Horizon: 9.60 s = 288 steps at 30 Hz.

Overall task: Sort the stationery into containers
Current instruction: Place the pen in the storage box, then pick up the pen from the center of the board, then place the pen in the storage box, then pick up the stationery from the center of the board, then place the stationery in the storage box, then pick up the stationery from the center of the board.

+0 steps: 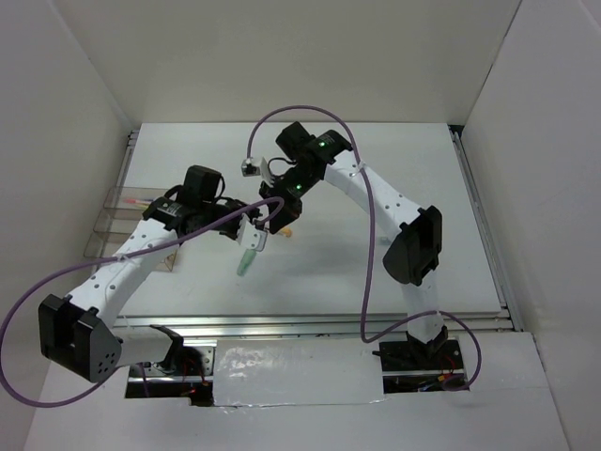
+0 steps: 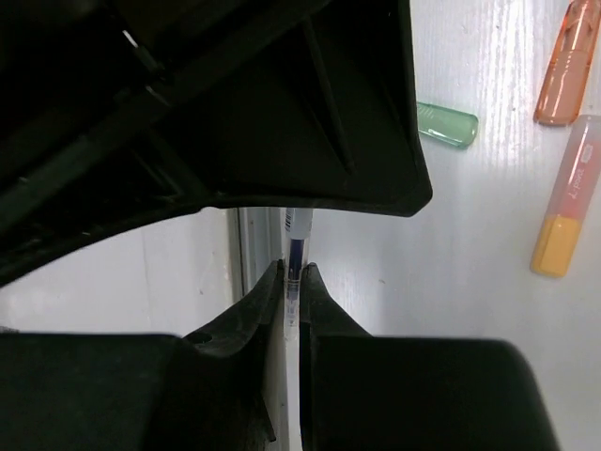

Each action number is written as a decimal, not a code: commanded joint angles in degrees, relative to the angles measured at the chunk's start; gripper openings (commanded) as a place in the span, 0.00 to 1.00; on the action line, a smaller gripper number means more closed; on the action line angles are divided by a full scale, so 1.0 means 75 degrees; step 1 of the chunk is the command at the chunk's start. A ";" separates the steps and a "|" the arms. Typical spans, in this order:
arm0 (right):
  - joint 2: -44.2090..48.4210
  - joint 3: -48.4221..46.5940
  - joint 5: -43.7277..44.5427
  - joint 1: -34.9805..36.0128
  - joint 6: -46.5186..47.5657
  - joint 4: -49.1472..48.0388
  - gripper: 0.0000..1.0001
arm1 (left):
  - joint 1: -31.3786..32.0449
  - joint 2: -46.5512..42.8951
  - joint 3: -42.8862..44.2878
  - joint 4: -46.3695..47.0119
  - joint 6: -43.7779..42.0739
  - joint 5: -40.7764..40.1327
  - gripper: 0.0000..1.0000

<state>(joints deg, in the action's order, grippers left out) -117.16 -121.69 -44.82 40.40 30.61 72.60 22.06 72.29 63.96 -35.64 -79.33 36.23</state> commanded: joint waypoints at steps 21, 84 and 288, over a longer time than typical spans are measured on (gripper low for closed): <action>0.0516 0.1106 -0.1313 -0.2222 -0.0671 -0.0035 0.55 | -0.4814 0.2557 0.3057 -0.3741 -0.2944 0.0233 0.00; 0.2895 0.4787 -0.0517 -0.5329 -0.2288 -0.2495 0.69 | -0.0833 0.8548 0.8617 0.2172 0.9769 -0.0388 0.66; -0.1595 0.0990 0.4618 -0.4250 -0.2346 -0.2391 0.00 | -0.6750 0.4775 0.4269 -0.5174 -0.4797 -0.0844 0.00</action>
<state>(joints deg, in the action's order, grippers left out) -134.76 -115.09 -7.51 7.90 14.20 55.24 -27.07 107.83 96.71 -72.97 -106.83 33.58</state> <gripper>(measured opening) 0.328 0.379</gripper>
